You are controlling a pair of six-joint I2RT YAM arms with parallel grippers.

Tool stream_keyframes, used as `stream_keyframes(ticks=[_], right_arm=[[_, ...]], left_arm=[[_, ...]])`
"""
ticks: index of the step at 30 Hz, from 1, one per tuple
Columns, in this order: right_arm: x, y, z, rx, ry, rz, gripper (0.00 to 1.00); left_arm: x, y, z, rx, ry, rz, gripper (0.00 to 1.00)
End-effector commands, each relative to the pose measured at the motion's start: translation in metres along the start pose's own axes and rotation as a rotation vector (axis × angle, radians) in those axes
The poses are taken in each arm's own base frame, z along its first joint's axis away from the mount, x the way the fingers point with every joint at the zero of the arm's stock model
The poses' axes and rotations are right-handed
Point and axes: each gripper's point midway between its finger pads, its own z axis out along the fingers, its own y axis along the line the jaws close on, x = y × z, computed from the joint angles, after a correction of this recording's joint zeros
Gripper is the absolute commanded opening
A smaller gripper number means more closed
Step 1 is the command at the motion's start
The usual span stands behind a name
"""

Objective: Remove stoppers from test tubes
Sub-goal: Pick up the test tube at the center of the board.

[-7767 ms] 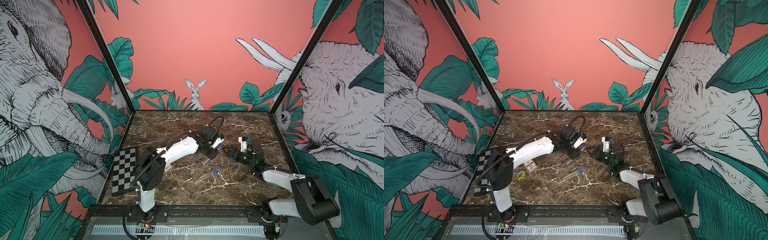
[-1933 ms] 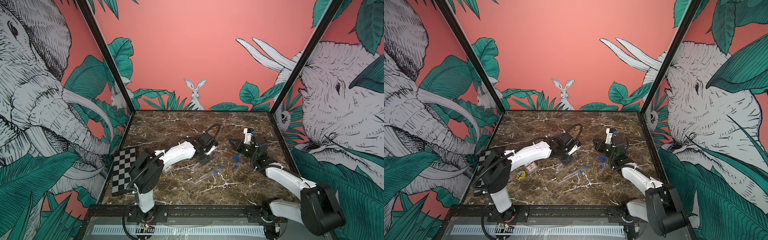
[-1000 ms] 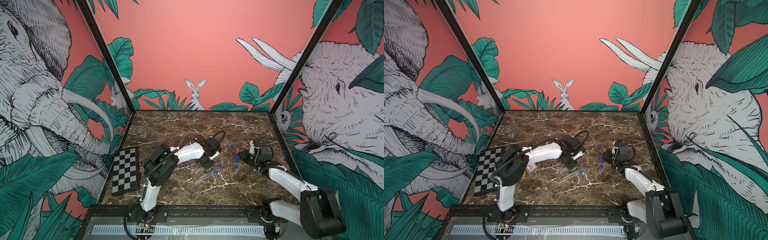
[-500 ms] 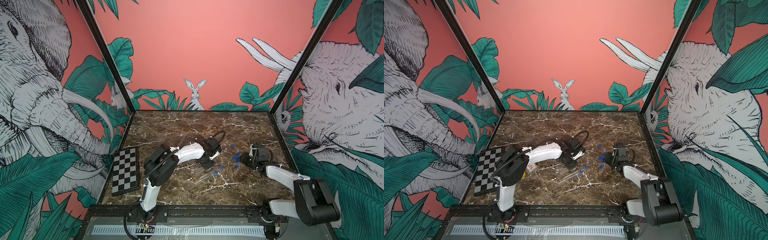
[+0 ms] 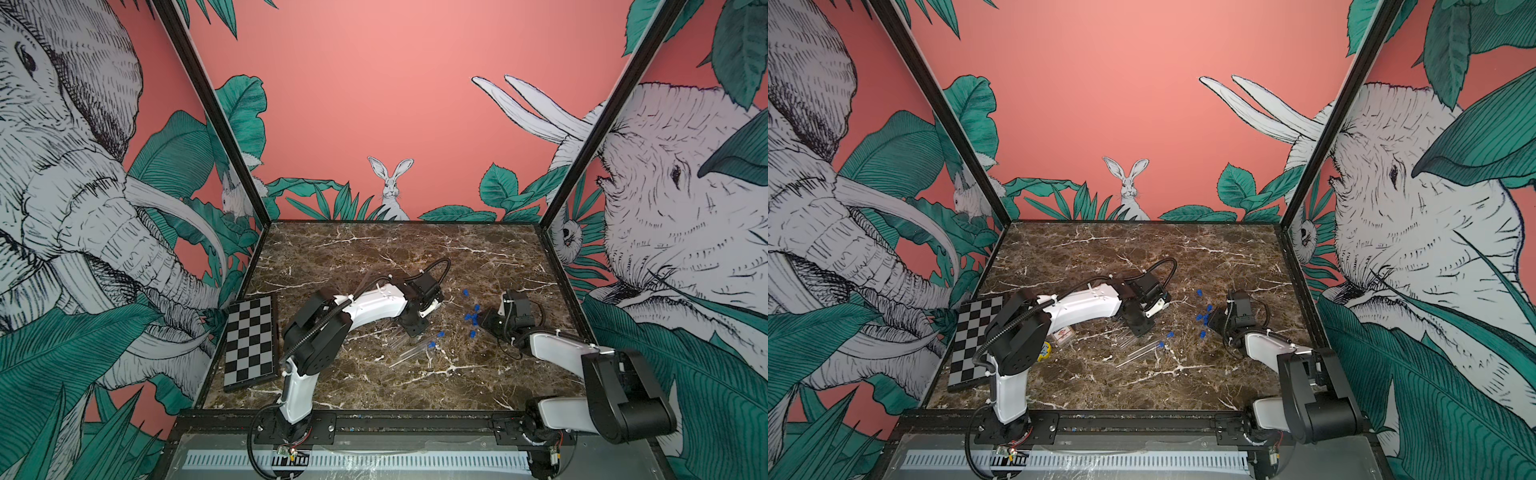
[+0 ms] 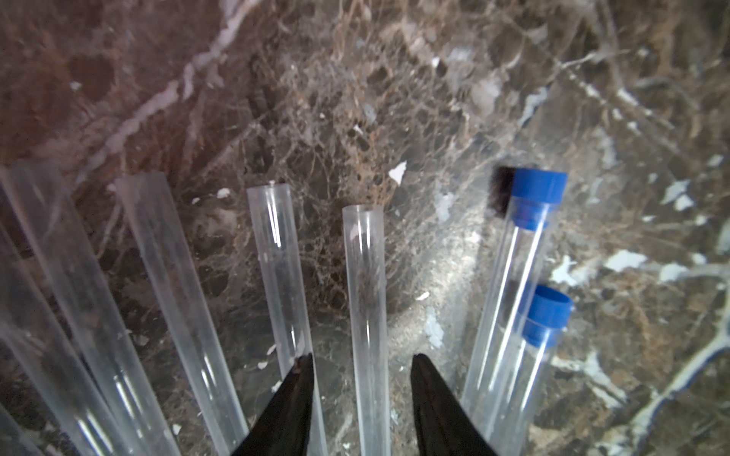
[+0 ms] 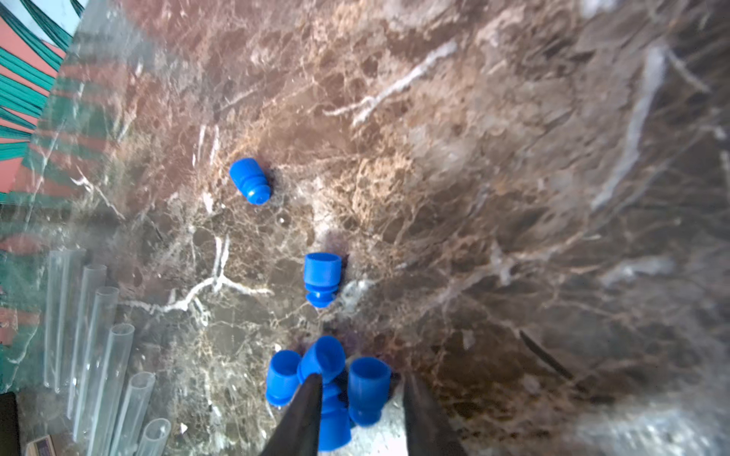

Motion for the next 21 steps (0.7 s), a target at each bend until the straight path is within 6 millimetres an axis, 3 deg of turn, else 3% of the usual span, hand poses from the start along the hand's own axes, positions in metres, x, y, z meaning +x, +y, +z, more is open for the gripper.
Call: stream_keyframes(ticks=[1,12,21], right_arm=[[0.002,-0.011,-0.005,0.046,-0.011,0.012,0.39],[-0.009,0.008,-0.032,-0.004,-0.033,-0.045,0.44],[-0.003,0.011,-0.041,-0.019,-0.006,-0.06,0.72]], left_arm=[[-0.005,-0.007,-0.027,0.024,-0.059,0.0,0.44],[-0.02,-0.034,-0.023,0.109,-0.099,-0.009,0.44],[-0.02,-0.047,-0.008,0.122,-0.066,0.008,0.42]])
